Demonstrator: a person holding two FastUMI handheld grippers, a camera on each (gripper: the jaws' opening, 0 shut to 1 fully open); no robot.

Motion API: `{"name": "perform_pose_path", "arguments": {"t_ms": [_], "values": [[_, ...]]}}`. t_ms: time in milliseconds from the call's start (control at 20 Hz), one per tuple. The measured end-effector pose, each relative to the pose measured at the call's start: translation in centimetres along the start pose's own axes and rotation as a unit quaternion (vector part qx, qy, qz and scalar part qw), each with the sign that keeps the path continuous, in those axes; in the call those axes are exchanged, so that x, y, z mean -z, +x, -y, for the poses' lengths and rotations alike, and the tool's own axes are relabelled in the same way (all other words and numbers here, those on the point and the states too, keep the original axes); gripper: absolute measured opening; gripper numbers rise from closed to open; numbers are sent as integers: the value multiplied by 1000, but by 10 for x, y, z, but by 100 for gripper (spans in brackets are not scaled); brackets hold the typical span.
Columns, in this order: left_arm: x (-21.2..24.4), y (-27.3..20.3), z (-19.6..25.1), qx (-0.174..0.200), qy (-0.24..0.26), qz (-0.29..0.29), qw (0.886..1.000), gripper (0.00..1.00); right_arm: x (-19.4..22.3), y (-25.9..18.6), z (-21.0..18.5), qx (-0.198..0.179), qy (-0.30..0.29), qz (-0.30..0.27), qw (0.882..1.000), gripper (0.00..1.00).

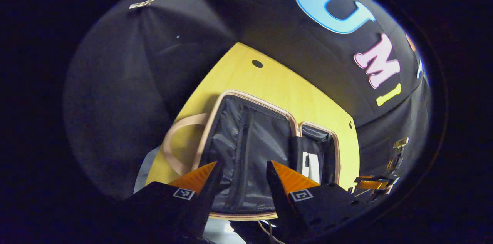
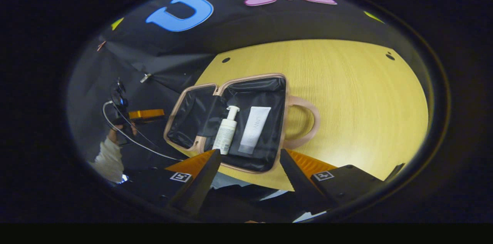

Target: First open the suitcase, pack the skin care products into it, and then close the suitcase.

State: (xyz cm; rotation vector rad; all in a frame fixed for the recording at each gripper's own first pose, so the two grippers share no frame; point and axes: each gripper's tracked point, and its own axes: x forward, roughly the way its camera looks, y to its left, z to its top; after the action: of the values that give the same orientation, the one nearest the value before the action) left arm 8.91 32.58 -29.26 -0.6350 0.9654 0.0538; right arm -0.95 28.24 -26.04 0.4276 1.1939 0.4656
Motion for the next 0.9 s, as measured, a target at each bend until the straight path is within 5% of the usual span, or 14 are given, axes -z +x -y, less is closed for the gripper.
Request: {"name": "perform_pose_path", "arguments": {"t_ms": [150,400,900], "values": [[-21,4,-53,-20,-62,7,998,75,-4,-5,8,5,25,14,1000,97],[-23,18,-117,-79,-87,-19,993,75,8,-8,17,13,40,4,999,97],[0,59,-137,-135,-37,-95,986,75,27,0,21,24,66,-16,997,97]]}}
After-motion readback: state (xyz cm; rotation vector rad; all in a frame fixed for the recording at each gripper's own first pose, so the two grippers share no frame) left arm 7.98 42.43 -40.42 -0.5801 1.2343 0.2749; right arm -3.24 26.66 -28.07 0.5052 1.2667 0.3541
